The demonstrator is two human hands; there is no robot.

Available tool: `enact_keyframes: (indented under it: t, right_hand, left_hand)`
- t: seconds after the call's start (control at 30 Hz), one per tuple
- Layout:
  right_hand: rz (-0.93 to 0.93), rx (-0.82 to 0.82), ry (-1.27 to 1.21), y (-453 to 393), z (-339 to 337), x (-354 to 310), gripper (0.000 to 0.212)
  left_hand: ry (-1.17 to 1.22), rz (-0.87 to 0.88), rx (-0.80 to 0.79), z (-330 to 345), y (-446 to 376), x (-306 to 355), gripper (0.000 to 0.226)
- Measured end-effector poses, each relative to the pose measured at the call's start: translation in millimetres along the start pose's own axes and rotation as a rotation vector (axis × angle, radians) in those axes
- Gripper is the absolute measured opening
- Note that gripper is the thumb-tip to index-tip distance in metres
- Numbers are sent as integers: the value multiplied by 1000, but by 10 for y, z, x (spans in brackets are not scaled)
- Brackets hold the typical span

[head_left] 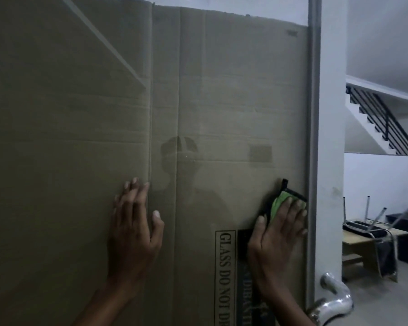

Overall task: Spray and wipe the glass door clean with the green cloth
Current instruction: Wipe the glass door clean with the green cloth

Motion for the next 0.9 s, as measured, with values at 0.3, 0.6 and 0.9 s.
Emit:
enact_keyframes:
  t: [0.3,0.6,0.9]
  right_hand:
    - [-638,-108,-112,418,235,-1193,66]
    - [-506,-123,-37,1042,172,-800,72]
    - [-709,-197,-106,1707,559,-2324,72]
  left_hand:
    - [181,-119,-5,-128,-4,-83,55]
    - [7,-79,-103,-635,265,-805,58]
    - [35,-82,-280,-926,123,-1495,63]
Point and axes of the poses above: each hand's wrist, its own y-axis away from the middle knuckle, its own z-axis out of the palm, x = y × z, the point moved 10 cm from there along -y, towards the middle knuckle, and after that the axes turned 14 degrees about x, right-handed, at the moved point
